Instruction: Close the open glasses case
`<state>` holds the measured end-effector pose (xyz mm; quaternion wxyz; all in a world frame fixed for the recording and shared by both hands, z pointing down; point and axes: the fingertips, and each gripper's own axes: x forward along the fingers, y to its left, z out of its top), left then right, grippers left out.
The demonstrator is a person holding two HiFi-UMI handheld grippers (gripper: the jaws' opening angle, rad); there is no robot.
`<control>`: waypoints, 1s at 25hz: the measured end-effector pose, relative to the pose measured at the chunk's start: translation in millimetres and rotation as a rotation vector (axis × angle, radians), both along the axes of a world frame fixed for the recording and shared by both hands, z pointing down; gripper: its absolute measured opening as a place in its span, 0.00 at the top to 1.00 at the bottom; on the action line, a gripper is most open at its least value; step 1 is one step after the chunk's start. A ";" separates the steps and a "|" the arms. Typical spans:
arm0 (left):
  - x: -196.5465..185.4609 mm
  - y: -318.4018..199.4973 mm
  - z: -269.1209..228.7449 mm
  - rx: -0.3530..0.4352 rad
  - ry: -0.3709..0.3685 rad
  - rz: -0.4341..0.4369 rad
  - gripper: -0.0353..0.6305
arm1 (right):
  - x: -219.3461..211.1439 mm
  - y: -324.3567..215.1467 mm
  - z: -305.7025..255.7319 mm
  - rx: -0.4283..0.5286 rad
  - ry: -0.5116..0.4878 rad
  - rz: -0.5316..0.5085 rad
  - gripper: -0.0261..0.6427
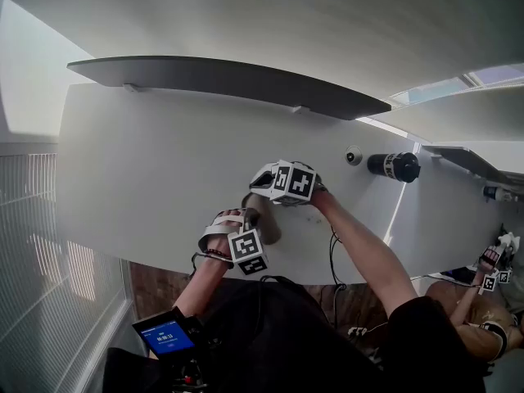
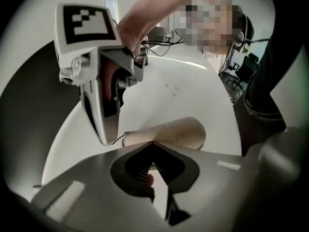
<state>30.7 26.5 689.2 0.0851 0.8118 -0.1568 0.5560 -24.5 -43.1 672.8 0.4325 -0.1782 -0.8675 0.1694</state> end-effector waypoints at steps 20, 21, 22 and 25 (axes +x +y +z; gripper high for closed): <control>-36.4 22.3 -35.6 -0.004 0.505 -0.583 0.94 | 94.3 26.0 -44.2 0.203 -0.052 0.600 0.93; -37.1 22.9 -44.1 0.007 0.553 -0.604 0.94 | 102.2 42.0 -46.1 0.234 -0.045 0.634 0.93; -38.3 24.3 -52.1 0.027 0.585 -0.605 0.94 | 109.1 58.0 -47.8 0.259 -0.042 0.674 0.93; -42.5 29.5 -63.7 0.072 0.619 -0.569 0.94 | 120.6 94.9 -52.6 0.301 -0.068 0.800 0.93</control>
